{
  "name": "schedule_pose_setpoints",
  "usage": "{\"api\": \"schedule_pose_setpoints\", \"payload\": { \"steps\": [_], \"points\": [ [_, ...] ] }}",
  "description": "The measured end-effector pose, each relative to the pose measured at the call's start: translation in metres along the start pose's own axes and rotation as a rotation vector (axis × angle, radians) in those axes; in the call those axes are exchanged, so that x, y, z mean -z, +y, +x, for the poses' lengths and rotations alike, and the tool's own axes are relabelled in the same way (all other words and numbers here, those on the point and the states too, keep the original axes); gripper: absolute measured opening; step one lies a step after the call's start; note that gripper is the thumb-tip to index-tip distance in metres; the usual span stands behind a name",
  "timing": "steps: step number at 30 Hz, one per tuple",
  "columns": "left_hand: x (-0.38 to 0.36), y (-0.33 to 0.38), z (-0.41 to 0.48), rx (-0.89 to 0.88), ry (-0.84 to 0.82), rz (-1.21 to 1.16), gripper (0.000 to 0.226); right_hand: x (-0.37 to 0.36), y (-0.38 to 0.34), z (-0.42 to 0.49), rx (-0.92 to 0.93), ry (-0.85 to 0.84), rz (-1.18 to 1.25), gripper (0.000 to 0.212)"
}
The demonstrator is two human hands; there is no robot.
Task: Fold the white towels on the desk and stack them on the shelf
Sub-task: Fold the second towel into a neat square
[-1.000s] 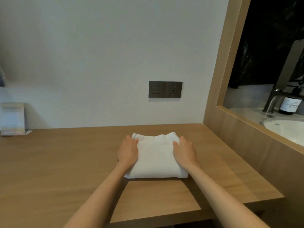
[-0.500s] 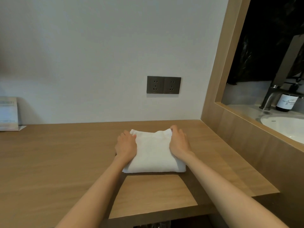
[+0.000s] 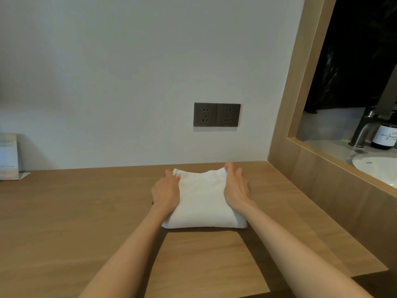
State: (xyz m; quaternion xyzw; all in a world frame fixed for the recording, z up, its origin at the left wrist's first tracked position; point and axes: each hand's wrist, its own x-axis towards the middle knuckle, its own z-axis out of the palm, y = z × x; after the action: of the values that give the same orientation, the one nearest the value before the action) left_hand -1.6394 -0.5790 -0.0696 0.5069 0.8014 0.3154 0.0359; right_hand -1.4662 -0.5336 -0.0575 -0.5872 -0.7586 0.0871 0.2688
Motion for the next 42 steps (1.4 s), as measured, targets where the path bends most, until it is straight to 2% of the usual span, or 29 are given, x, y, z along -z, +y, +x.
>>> {"api": "schedule_pose_setpoints", "payload": {
  "steps": [4,8,11,13,15,18,21,28,34,39,42],
  "points": [
    [-0.007,0.000,0.005,0.036,-0.014,0.070,0.035,-0.007,0.003,0.003,-0.013,0.014,-0.126,0.030],
    [-0.008,0.002,0.000,0.051,0.021,0.122,0.029,-0.009,0.001,0.005,0.024,0.060,-0.254,0.034],
    [-0.008,0.011,0.001,-0.165,0.145,0.310,0.034,-0.010,-0.006,0.008,0.215,0.109,-0.297,0.042],
    [-0.014,0.021,-0.001,-0.329,0.120,0.292,0.034,-0.013,-0.018,0.006,0.295,-0.005,-0.226,0.045],
    [-0.023,0.025,-0.004,-0.377,-0.017,0.256,0.038,-0.017,-0.025,0.002,0.253,-0.198,-0.163,0.047],
    [-0.031,0.017,-0.007,-0.336,-0.229,0.259,0.047,-0.030,-0.020,0.000,0.222,-0.393,-0.235,0.050],
    [-0.029,0.010,-0.007,-0.330,-0.281,0.305,0.049,-0.035,-0.016,0.000,0.195,-0.414,-0.266,0.052],
    [-0.021,0.005,-0.010,-0.166,-0.326,0.266,0.054,-0.029,-0.006,0.000,0.095,-0.424,-0.276,0.055],
    [-0.012,-0.013,-0.017,-0.022,-0.343,0.097,0.055,-0.018,0.001,-0.004,-0.011,-0.456,-0.098,0.064],
    [-0.004,-0.020,-0.020,-0.043,-0.357,-0.004,0.051,-0.007,0.012,-0.011,-0.076,-0.405,0.140,0.059],
    [0.004,-0.022,-0.020,-0.006,-0.356,-0.258,0.052,-0.002,0.024,-0.014,-0.082,-0.357,0.318,0.056]
  ]
}}
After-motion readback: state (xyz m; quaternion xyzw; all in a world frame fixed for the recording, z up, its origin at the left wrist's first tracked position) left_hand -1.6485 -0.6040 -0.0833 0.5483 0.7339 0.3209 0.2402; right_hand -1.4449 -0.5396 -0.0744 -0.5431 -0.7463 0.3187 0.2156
